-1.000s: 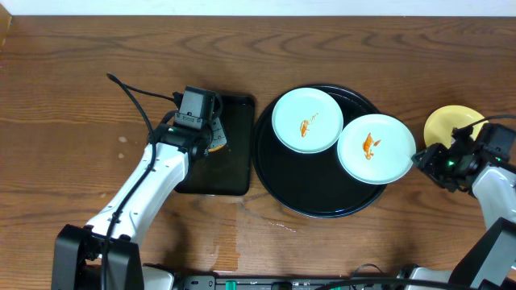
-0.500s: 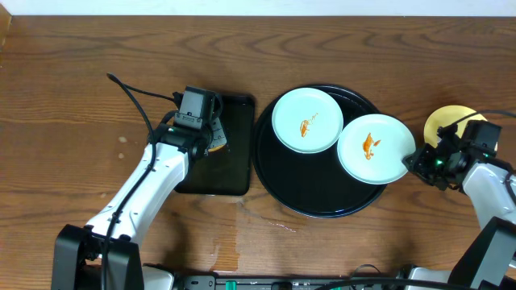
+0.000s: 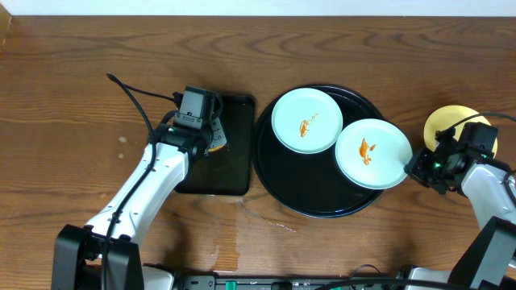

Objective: Clean dirty plates on tray and stack at the side
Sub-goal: 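Move right gripper back and pinch the rim of a light-green plate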

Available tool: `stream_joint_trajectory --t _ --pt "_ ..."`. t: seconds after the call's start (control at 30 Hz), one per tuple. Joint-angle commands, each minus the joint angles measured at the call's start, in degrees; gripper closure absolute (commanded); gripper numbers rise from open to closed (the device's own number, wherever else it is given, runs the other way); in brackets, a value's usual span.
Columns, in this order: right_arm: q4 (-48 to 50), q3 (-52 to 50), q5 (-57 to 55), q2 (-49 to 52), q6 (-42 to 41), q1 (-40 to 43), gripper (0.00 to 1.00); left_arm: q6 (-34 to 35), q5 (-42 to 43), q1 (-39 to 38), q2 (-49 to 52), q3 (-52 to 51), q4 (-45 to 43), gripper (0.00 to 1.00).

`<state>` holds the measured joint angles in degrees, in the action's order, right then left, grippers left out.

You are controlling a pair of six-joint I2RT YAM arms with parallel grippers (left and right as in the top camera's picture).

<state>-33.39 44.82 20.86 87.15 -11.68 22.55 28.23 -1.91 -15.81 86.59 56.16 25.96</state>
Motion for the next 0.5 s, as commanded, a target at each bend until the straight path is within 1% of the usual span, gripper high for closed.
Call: stream_joint_trajectory --t 0.0,0.2,0.37,0.47 --pt "-0.4 -0.4 0.1 0.2 0.0 -0.6 0.99 -0.8 -0.9 0.1 -0.1 -0.6 0.2 0.85" --pt "-2.5 -0.4 0.2 0.2 1.6 -0.6 0.99 -0.8 -0.9 0.1 -0.1 -0.6 0.2 0.85" --pt "-3.4 -0.4 4.3 -0.4 5.2 -2.1 0.99 -0.8 -0.6 0.1 -0.1 -0.6 0.2 0.85" --pt "-3.5 -0.4 4.2 -1.7 6.3 -5.2 0.99 -0.8 0.0 0.1 -0.1 -0.6 0.2 0.92"
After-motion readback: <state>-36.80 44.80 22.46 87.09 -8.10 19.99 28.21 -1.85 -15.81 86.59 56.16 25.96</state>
